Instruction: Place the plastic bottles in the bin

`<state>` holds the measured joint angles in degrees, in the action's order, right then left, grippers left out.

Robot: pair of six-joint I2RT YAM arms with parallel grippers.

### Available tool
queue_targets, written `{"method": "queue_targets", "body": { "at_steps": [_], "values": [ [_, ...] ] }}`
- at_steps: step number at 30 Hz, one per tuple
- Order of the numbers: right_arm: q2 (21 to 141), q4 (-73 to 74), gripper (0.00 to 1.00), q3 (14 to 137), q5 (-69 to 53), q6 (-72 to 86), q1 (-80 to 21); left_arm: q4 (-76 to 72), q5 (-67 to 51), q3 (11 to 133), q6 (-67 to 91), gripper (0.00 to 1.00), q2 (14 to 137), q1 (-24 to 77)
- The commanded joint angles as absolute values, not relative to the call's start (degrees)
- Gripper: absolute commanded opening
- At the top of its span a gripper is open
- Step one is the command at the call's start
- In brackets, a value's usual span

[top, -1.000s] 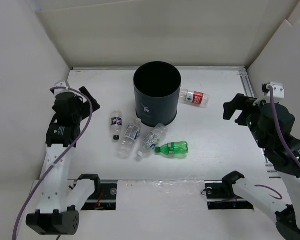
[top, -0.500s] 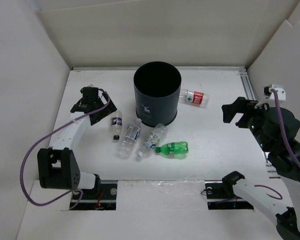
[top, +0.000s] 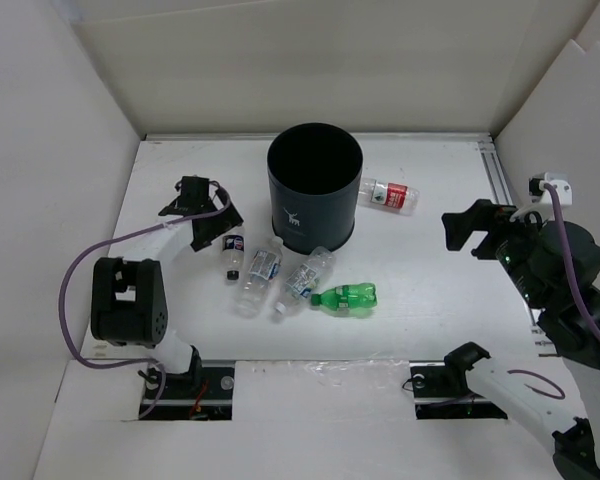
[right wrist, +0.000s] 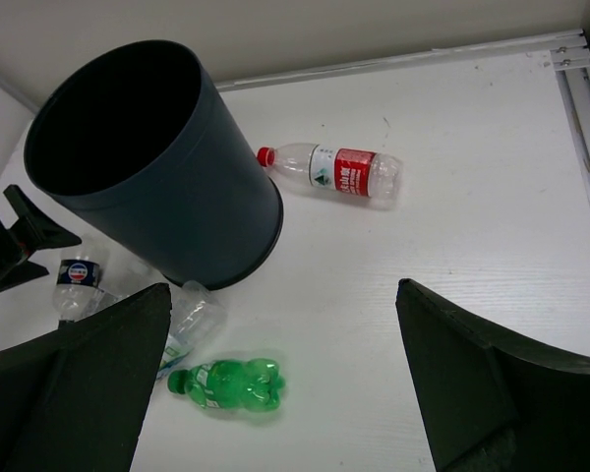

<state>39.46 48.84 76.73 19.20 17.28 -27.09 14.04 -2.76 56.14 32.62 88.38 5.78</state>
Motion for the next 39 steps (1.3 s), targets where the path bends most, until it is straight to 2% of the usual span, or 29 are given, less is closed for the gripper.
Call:
{"method": "queue_targets", "body": {
  "at_steps": [1,8,12,13,14,18,21,22,24,29,31,32,33,37,39],
  "values": [
    [39.1,45.5,1.00,76.0,17.5,16.3,-27.5,12.5,-0.4,58.4,32.7,1.00,90.5,7.8],
    [39.1,45.0,1.00,76.0,17.0,16.3,-27.5,16.5,7.1,62.7,36.1,1.00,98.2,10.5],
    [38.6,45.5,1.00,76.0,17.0,16.3,-27.5,17.1,11.0,62.7,39.2,0.88,98.9,10.5],
    [38.6,45.5,1.00,76.0,17.0,16.3,-27.5,17.1,11.0,62.7,39.9,0.82,98.9,10.5],
    [38.1,45.5,1.00,76.0,17.0,16.3,-27.5,17.7,11.8,62.7,39.9,0.68,98.9,10.5],
    [38.1,45.5,1.00,76.0,16.3,16.3,-27.5,18.3,14.9,62.1,42.4,0.40,97.8,10.5],
    [38.1,44.9,1.00,76.0,15.1,16.9,-27.5,18.8,16.8,60.7,43.1,0.26,95.5,10.5],
    [38.1,44.3,1.00,76.0,14.2,16.9,-27.5,18.8,17.7,59.9,43.8,0.12,94.6,10.5],
    [38.1,42.9,1.00,75.5,11.9,16.9,-27.5,19.8,18.9,59.4,44.6,0.00,92.3,10.5],
    [38.1,40.3,1.00,75.5,8.5,16.9,-27.5,22.9,22.0,61.0,45.3,0.00,80.4,10.5],
    [38.6,36.9,1.00,75.0,3.5,16.9,-27.5,23.5,20.6,62.9,42.8,0.00,74.5,10.5],
    [39.1,35.0,1.00,74.4,0.4,16.9,-27.5,22.7,17.4,62.9,41.6,0.00,72.4,10.5],
    [39.6,32.8,1.00,74.4,-8.0,16.9,-27.5,21.7,15.1,63.5,40.0,0.00,70.3,10.5],
    [46.0,14.5,1.00,70.7,-26.6,23.6,-29.3,17.9,0.8,66.5,33.4,0.00,61.8,10.5],
    [51.8,7.1,1.00,68.3,-28.2,26.5,-31.8,15.5,-5.2,69.0,31.9,0.00,58.5,10.5]
  ]
}}
